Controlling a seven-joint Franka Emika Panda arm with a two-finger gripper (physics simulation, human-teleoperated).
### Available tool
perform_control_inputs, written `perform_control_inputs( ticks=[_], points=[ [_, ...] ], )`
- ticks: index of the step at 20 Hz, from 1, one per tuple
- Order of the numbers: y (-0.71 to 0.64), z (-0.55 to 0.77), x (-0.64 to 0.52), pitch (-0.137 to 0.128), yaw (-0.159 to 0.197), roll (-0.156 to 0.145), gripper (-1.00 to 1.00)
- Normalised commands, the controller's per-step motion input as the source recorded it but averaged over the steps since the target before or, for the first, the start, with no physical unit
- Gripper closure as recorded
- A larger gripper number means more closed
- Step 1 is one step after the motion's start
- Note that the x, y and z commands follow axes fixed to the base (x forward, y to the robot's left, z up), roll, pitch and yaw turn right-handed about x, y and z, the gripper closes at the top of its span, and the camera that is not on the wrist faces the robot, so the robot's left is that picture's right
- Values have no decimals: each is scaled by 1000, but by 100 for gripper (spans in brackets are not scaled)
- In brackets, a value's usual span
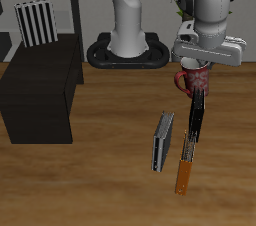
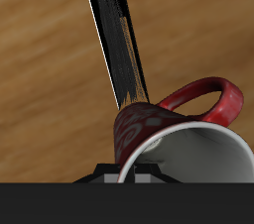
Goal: Place the right striped book upright on top of the shelf and place the red mug on top of the shelf
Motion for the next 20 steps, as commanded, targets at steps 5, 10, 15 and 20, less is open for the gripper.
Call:
perform_control_inputs(
  ticks=[5,10,15,20],
  points=[
    [-326,312,20,-66,0,-57,100],
    [-320,217,-11,-31,13,-42,100],
    [-291,317,-28,-36,2,-12,100],
    [-350,384,-79,-40,2,-36,100]
  ],
)
